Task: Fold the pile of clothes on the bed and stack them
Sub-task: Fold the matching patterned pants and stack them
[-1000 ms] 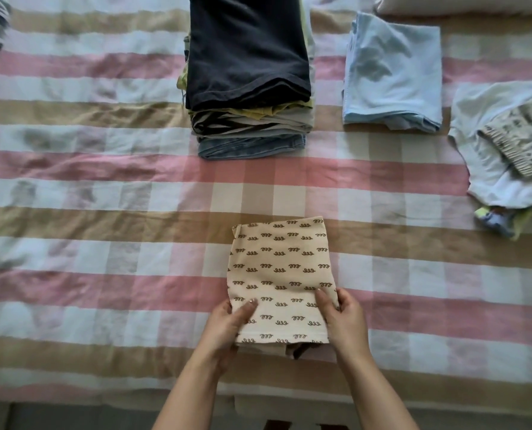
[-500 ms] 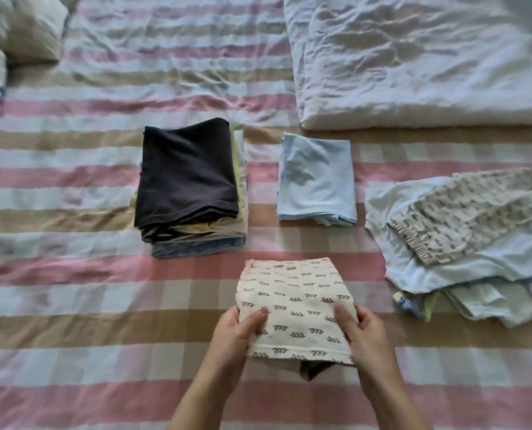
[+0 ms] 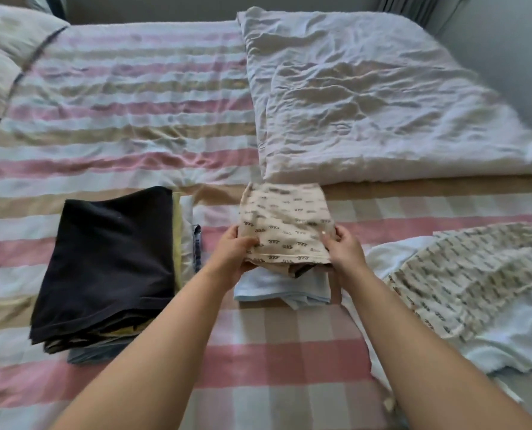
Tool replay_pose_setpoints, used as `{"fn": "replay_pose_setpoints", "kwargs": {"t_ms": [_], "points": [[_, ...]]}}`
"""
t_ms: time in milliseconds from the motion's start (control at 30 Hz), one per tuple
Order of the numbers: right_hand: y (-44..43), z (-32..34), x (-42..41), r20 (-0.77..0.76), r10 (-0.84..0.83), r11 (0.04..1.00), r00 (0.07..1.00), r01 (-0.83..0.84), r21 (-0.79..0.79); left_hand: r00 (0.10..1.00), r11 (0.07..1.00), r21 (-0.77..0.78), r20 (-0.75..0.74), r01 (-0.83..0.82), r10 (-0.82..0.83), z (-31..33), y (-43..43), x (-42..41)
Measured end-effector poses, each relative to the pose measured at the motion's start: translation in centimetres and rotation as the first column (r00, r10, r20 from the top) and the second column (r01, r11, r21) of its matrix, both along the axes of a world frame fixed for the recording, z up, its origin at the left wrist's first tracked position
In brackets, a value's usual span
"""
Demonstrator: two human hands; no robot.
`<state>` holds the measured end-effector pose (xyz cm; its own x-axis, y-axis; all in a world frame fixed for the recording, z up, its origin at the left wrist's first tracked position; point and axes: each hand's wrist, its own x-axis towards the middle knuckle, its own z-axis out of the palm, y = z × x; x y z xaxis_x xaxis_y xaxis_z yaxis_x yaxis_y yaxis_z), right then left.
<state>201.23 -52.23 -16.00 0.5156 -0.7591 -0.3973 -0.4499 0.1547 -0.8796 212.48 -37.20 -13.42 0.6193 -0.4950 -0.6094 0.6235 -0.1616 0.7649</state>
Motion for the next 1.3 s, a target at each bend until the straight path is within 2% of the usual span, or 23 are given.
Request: {"fn": "replay_pose_setpoints", "kwargs": {"t_ms": [100,233,300,333,367,400,467,500,533,567,633,667,700,767,800,833,933,967,1067,1133,1200,1300], "points": [[0.6,-4.1,-0.8,-0.136,0.016,0.998,0.991,-0.008,0.064,1.000,0.992,0.128,-0.022,0.000,0.003,-3.8,0.2,-0.6],[2.3,-5.5,-2.7,-0.108,-0.026,1.000,0.994,0.027,0.014,0.998,0.990,0.133,0.043,-0.044,0.039,-5.7,1.7,-2.7],[2.9,-5.6,-3.5,-0.112,-0.027,0.998,0.993,0.021,-0.059,0.986,0.985,0.157,0.160,-0.068,0.042,-6.0,2.1,-3.8],[3.2,-5.5,-3.8,-0.145,-0.021,0.992,0.989,0.003,-0.128,0.960,0.970,0.232,0.279,-0.071,0.003,-6.3,2.3,-4.2],[3.5,-5.5,-4.2,-0.183,-0.021,0.974,0.983,-0.022,-0.227,0.898,0.924,0.374,0.429,-0.081,-0.095,-6.4,2.6,-4.7],[3.9,-5.2,-4.5,-0.219,-0.019,0.929,0.976,-0.063,-0.363,0.787,0.856,0.505,0.570,-0.111,-0.235,-6.5,2.8,-5.3],[5.1,-4.9,-5.1,-0.276,0.037,0.753,0.961,-0.208,-0.624,0.456,0.795,0.593,0.746,-0.124,-0.485,-6.5,3.0,-6.6],[5.7,-5.0,-5.4,-0.318,0.078,0.658,0.945,-0.288,-0.696,0.312,0.782,0.620,0.755,-0.054,-0.577,-6.6,2.8,-7.2],[6.1,-5.1,-5.7,-0.379,0.121,0.593,0.917,-0.373,-0.713,0.221,0.734,0.678,0.712,0.033,-0.667,-6.8,2.5,-7.7],[6.5,-5.2,-6.0,-0.439,0.167,0.590,0.883,-0.447,-0.673,0.180,0.650,0.753,0.629,0.100,-0.756,-7.1,2.2,-8.0],[6.4,-5.5,-6.7,-0.488,0.266,0.640,0.831,-0.531,-0.556,0.175,0.509,0.852,0.487,0.121,-0.856,-7.5,1.4,-8.2],[6.0,-5.5,-7.0,-0.468,0.295,0.650,0.833,-0.533,-0.541,0.187,0.496,0.861,0.473,0.110,-0.861,-7.1,1.2,-8.4],[5.6,-5.1,-7.5,-0.429,0.310,0.658,0.849,-0.517,-0.547,0.184,0.537,0.839,0.515,0.091,-0.837,-6.3,0.8,-8.8],[4.6,-3.9,-9.3,-0.330,0.263,0.690,0.907,-0.416,-0.592,0.114,0.711,0.700,0.703,0.068,-0.702,-5.2,-0.3,-10.4],[4.1,-3.4,-10.6,-0.285,0.203,0.703,0.937,-0.342,-0.624,0.070,0.781,0.614,0.779,0.117,-0.623,-5.0,-0.9,-11.4],[3.6,-3.0,-12.0,-0.260,0.131,0.710,0.957,-0.274,-0.649,0.075,0.812,0.546,0.819,0.206,-0.569,-4.7,-1.6,-12.6],[1.5,-2.7,-17.3,-0.306,-0.068,0.714,0.950,-0.167,-0.680,0.239,0.775,0.454,0.773,0.440,-0.588,-4.1,-4.7,-16.5],[0.9,-2.8,-18.9,-0.350,-0.095,0.730,0.932,-0.174,-0.661,0.252,0.761,0.452,0.757,0.466,-0.603,-4.5,-5.8,-17.7],[-0.3,-3.5,-21.6,-0.512,-0.045,0.788,0.858,-0.285,-0.546,0.145,0.701,0.526,0.740,0.481,-0.656,-6.0,-8.8,-20.1],[-0.6,-3.9,-22.5,-0.561,0.022,0.769,0.828,-0.372,-0.520,0.009,0.609,0.623,0.695,0.491,-0.719,-7.2,-10.3,-20.9],[-1.0,-4.1,-22.8,-0.552,0.032,0.732,0.833,-0.396,-0.555,-0.074,0.551,0.687,0.654,0.474,-0.753,-7.9,-11.3,-21.3],[-1.7,-3.8,-22.7,-0.454,-0.047,0.711,0.890,-0.289,-0.641,-0.110,0.576,0.722,0.655,0.382,-0.748,-8.2,-12.1,-21.4]]}}
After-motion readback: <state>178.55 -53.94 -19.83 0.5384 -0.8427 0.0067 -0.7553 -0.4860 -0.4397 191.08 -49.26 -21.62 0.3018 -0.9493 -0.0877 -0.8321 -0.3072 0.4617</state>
